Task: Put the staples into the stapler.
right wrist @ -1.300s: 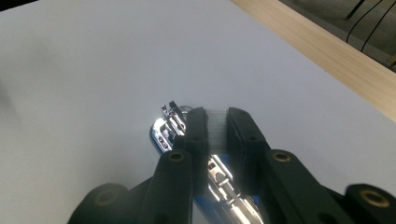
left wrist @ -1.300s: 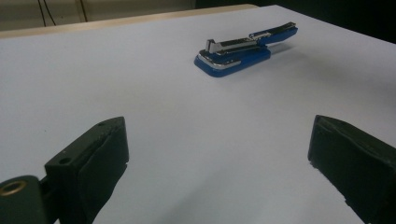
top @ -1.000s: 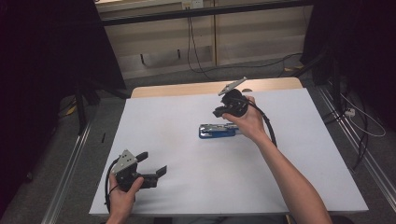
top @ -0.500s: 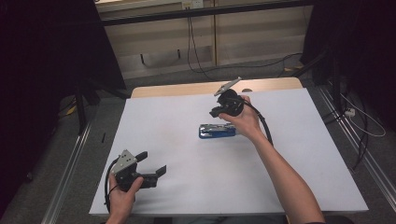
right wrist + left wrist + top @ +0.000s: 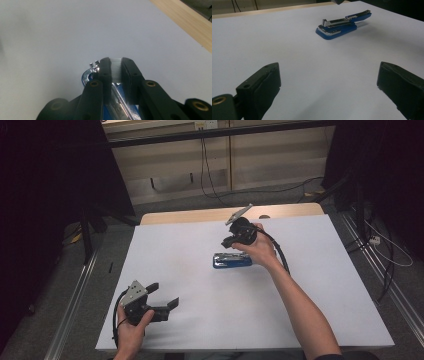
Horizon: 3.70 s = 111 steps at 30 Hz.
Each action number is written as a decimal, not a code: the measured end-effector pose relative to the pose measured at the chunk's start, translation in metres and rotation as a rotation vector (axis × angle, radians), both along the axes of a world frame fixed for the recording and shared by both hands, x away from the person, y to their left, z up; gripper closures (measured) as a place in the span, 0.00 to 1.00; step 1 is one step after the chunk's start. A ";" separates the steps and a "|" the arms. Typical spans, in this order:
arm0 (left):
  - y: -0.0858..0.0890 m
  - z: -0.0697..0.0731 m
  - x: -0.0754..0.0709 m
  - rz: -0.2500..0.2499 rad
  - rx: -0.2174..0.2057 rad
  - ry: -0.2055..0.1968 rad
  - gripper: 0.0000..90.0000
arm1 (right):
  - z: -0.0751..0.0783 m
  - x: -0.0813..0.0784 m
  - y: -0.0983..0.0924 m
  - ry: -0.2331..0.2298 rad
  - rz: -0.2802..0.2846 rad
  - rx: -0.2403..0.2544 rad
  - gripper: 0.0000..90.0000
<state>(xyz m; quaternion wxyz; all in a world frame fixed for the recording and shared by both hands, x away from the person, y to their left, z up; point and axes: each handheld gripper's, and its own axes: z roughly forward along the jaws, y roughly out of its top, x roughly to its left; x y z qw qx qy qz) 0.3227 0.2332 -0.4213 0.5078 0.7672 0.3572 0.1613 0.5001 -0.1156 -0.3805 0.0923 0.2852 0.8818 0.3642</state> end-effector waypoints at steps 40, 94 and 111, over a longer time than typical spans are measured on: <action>0.000 -0.001 0.001 -0.004 0.002 0.008 0.06 | -0.024 0.010 0.014 0.046 0.210 -0.039 0.88; 0.000 0.000 0.000 -0.009 0.002 -0.001 0.06 | -0.034 0.014 0.015 -0.046 0.362 -0.095 0.88; 0.000 0.000 0.000 -0.007 0.003 0.004 0.06 | -0.035 0.016 0.016 -0.035 0.354 -0.082 0.87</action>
